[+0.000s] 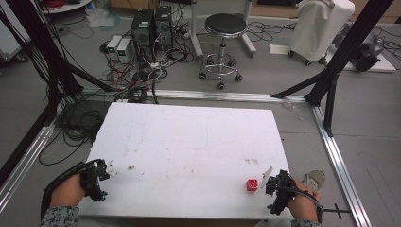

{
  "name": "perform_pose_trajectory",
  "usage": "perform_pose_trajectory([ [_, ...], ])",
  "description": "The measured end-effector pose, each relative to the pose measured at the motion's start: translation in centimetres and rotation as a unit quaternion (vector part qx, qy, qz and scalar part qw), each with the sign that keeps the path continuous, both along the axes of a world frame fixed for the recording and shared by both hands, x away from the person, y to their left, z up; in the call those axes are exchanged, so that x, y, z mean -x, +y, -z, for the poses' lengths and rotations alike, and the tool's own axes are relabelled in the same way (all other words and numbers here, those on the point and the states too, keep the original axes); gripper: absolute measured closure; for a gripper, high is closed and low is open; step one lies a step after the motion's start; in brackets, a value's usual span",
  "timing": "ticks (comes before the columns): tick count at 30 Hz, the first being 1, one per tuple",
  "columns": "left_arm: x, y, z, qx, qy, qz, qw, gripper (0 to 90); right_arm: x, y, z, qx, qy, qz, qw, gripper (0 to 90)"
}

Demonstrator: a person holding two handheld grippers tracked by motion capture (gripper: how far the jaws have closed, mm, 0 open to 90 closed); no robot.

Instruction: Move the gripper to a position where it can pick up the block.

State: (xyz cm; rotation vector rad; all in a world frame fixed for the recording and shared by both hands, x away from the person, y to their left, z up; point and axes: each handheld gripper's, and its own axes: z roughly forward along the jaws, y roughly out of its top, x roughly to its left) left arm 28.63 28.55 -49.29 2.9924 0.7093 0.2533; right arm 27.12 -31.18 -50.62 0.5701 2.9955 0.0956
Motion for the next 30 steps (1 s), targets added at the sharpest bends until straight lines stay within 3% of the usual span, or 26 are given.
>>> perform_pose_trajectory([
  [5,0.0,0.0,0.0,0.001,-0.001,0.000,1.0000,21.0,-0.2,-0.1,-0.2,0.002,-0.004,-0.003,1.0000,2.6],
  [8,0.0,-0.1,0.0,0.000,-0.001,0.000,1.0000,21.0,-0.3,-0.2,-0.4,-0.001,-0.006,-0.020,0.9998,2.6],
  [18,0.0,0.0,0.2,0.000,0.000,0.001,1.0000,21.1,-0.8,-0.7,-0.4,0.015,-0.014,-0.036,0.9991,2.5],
  [21,0.0,0.0,0.1,0.000,-0.003,0.002,1.0000,21.1,-1.3,-0.5,-0.5,0.019,-0.021,-0.064,0.9975,2.5],
  [30,0.0,0.0,0.1,0.001,-0.005,0.001,1.0000,21.1,-2.4,0.3,-1.1,0.021,-0.024,-0.113,0.9931,2.5],
])
